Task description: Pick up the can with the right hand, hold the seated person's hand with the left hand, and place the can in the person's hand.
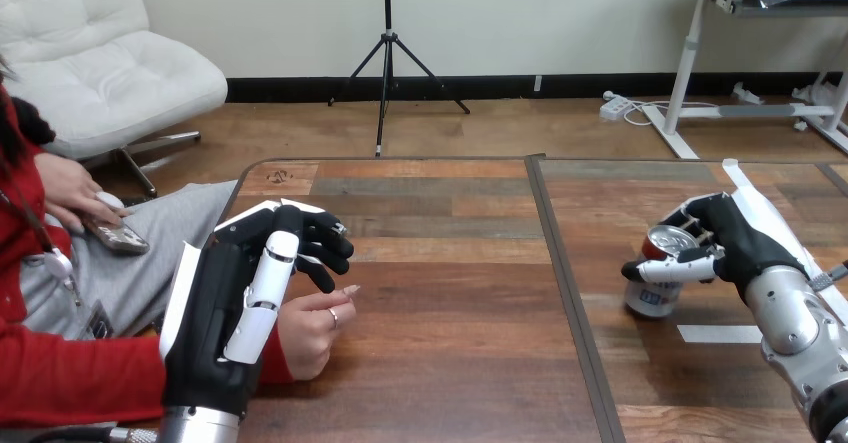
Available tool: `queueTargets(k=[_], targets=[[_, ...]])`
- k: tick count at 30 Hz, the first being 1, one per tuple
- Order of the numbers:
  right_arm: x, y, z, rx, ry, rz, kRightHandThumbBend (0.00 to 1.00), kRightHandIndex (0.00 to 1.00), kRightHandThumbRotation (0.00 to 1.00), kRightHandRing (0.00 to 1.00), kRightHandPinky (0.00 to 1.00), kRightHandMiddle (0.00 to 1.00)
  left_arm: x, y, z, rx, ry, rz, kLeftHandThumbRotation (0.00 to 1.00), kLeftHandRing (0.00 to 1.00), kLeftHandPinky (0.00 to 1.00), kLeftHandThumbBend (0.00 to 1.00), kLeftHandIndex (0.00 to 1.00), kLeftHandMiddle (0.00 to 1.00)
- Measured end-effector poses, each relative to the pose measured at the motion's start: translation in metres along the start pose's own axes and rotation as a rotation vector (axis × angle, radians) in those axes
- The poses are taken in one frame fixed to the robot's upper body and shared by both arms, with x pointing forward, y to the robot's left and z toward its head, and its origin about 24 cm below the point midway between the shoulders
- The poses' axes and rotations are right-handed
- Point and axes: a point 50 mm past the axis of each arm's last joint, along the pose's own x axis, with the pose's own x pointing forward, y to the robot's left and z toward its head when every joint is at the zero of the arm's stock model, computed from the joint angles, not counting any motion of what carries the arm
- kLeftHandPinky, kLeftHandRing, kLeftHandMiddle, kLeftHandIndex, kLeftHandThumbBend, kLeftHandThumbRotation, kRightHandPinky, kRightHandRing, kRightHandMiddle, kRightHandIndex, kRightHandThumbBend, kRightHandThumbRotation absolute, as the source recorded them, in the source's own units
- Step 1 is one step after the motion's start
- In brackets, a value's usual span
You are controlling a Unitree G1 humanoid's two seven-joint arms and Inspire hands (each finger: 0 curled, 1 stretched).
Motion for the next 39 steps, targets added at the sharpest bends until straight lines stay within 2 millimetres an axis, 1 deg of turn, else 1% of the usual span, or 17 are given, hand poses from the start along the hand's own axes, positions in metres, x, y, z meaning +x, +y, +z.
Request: queueTargets(k=[5,12,14,19,22,24,25,34,39], targets=[[0.0,0.0,0.004,-0.001,-0.032,-0.001,0.72,0.48,0.0,0.4,0.35,0.45,0.001,0.002,0.001,0.021,-0.017,0.001,0.83,0.43,0.3,0.27,0.48,0.48],[0.001,-0.002,0.01,-0.008,-0.078,-0.004,0.72,0.49,0.0,0.4,0.35,0.45,0.002,0.007,0.003,0.097,-0.03,-0.018,0.75,0.45,0.34,0.36,0.52,0.5],[0.001,-0.003,0.012,-0.011,-0.092,-0.006,0.72,0.49,0.0,0.4,0.35,0.45,0.003,0.009,0.004,0.125,-0.03,-0.029,0.73,0.47,0.37,0.42,0.54,0.52],[0.002,-0.004,0.017,-0.013,-0.121,-0.011,0.71,0.49,0.0,0.41,0.37,0.46,0.005,0.016,0.008,0.217,-0.034,-0.054,0.64,0.57,0.46,0.62,0.61,0.61],[0.002,-0.005,0.019,-0.013,-0.136,-0.014,0.71,0.49,0.0,0.41,0.38,0.46,0.006,0.019,0.011,0.289,-0.038,-0.067,0.62,0.62,0.51,0.69,0.65,0.66],[0.002,-0.006,0.021,-0.014,-0.147,-0.016,0.71,0.49,0.0,0.42,0.38,0.47,0.007,0.022,0.014,0.339,-0.044,-0.075,0.61,0.64,0.53,0.72,0.66,0.68],[0.002,-0.007,0.022,-0.014,-0.152,-0.017,0.7,0.49,0.0,0.42,0.39,0.47,0.008,0.023,0.015,0.359,-0.047,-0.077,0.6,0.67,0.54,0.76,0.69,0.7],[0.003,-0.01,0.028,-0.016,-0.187,-0.022,0.7,0.49,0.0,0.43,0.4,0.48,0.013,0.033,0.029,0.568,-0.069,-0.1,0.55,0.75,0.6,0.92,0.77,0.8],[0.003,-0.011,0.03,-0.016,-0.198,-0.021,0.7,0.49,0.0,0.44,0.4,0.48,0.016,0.036,0.035,0.65,-0.07,-0.116,0.52,0.77,0.6,0.97,0.79,0.82]])
